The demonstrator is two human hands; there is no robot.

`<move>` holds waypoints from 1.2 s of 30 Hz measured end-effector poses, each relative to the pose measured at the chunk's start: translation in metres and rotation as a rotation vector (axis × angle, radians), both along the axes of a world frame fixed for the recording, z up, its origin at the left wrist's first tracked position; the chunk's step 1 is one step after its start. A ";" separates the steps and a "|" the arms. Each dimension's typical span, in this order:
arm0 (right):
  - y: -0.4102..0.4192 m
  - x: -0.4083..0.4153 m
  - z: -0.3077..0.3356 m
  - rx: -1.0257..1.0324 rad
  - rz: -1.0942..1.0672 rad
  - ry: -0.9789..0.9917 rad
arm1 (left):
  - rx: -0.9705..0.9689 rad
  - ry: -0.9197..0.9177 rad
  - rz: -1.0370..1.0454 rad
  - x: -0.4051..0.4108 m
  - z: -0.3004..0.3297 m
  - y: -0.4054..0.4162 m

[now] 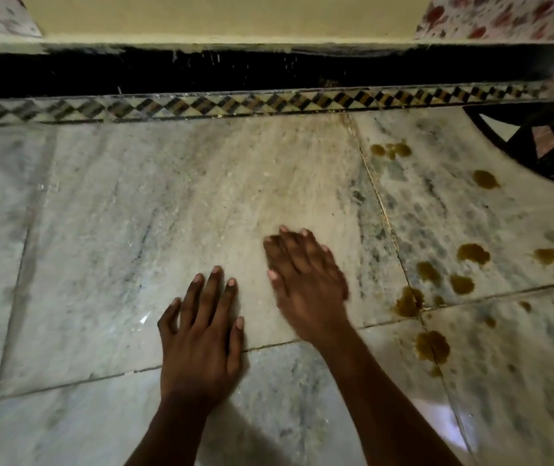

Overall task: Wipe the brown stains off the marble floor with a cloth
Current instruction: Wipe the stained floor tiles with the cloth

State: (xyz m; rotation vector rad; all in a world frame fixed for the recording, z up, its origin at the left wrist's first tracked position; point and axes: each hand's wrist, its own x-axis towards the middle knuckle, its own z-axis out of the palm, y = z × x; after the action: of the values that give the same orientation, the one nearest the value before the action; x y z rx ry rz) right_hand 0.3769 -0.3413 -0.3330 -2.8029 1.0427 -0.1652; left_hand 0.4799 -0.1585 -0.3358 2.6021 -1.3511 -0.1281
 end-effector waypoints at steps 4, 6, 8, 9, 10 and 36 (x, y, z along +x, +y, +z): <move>-0.028 -0.031 0.001 0.028 -0.317 0.029 | 0.008 0.008 -0.002 -0.001 0.000 0.000; -0.049 -0.005 -0.003 0.120 -0.469 0.039 | 0.014 0.014 -0.004 -0.001 0.000 -0.001; -0.059 0.020 -0.004 0.199 -0.505 0.059 | 0.018 0.007 -0.009 -0.001 0.000 -0.002; -0.057 0.023 -0.005 0.193 -0.453 0.070 | 0.018 0.006 -0.010 -0.002 0.001 0.000; -0.054 0.019 -0.004 0.151 -0.353 0.079 | 0.009 0.002 -0.008 -0.003 0.002 -0.001; -0.114 0.012 0.006 0.286 -0.349 0.052 | -0.129 -0.022 -0.040 0.048 0.009 -0.100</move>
State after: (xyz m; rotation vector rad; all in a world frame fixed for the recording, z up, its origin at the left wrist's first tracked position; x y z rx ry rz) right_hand 0.3893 -0.4554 -0.3271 -2.3673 1.4357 0.0197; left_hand 0.5283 -0.2589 -0.3264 2.4785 -1.3711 -0.0176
